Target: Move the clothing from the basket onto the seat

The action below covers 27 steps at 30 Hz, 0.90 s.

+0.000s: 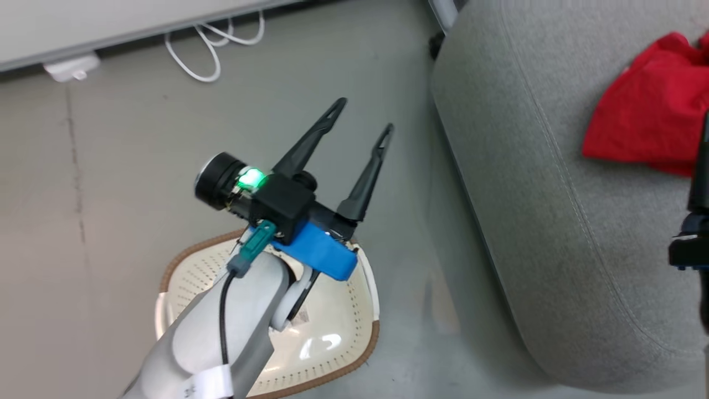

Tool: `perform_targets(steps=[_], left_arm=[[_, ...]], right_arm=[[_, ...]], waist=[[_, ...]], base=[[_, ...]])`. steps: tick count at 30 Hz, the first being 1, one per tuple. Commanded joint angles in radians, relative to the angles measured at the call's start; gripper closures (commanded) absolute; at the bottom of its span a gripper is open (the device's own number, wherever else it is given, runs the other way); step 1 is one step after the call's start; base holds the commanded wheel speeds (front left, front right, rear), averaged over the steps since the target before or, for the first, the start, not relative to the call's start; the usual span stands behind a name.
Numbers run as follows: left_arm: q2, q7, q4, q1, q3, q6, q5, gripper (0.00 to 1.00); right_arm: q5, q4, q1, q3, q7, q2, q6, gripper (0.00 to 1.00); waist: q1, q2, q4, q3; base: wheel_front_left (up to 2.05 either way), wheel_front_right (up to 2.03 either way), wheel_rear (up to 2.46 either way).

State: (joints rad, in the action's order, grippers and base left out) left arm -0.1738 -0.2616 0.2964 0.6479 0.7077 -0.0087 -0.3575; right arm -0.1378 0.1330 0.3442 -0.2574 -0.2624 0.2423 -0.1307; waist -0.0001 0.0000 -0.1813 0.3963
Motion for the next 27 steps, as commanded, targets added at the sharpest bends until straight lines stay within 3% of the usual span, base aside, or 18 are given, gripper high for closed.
perform_targets(steps=[1,17,27], left_arm=[[0.005,-0.005,-0.014,-0.037,-0.039,0.003,0.009,0.00],[0.056,-0.005,-0.075,-0.269,-0.372,-0.005,0.102,0.00],[0.090,-0.005,-0.085,-0.401,-0.525,-0.027,0.147,0.00]], right_arm=[[-0.003,-0.008,-0.021,0.021,-0.004,-0.007,0.000,0.00],[-0.020,0.007,-0.040,0.207,-0.004,-0.047,0.000,0.00],[-0.013,0.026,-0.101,0.239,-0.004,-0.089,0.000,0.00]], waist=[[0.0001,0.0000,0.046,-0.055],[0.0001,0.0000,0.180,-0.205],[0.0001,0.0000,0.225,-0.282]], base=[[0.00,0.00,0.00],[0.00,0.00,0.00],[0.00,0.00,0.00]])
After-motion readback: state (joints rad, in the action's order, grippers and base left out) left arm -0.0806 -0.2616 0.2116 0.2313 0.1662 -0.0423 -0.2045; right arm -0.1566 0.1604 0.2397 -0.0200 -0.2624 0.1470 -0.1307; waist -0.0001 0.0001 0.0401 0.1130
